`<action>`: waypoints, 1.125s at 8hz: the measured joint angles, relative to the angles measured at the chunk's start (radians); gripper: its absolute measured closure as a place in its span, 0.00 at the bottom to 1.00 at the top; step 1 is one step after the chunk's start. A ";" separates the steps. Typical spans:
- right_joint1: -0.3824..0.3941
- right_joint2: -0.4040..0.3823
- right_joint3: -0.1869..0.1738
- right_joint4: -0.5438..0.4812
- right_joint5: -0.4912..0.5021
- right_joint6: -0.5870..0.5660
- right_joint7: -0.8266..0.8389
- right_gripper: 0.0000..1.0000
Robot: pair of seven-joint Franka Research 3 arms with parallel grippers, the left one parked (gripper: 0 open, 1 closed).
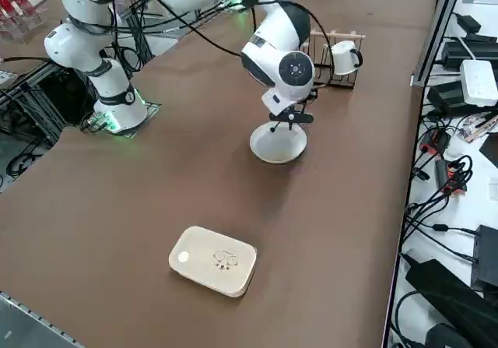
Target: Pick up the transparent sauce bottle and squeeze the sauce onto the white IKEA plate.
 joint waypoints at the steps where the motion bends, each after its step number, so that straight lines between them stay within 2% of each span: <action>1: 0.001 0.000 0.001 0.012 -0.083 0.000 0.023 0.63; 3: 0.025 -0.007 0.006 0.032 -0.223 -0.001 0.107 0.63; 5: 0.093 -0.020 0.012 0.044 -0.394 -0.001 0.246 0.63; 9: 0.237 -0.022 0.015 0.076 -0.669 -0.001 0.479 0.63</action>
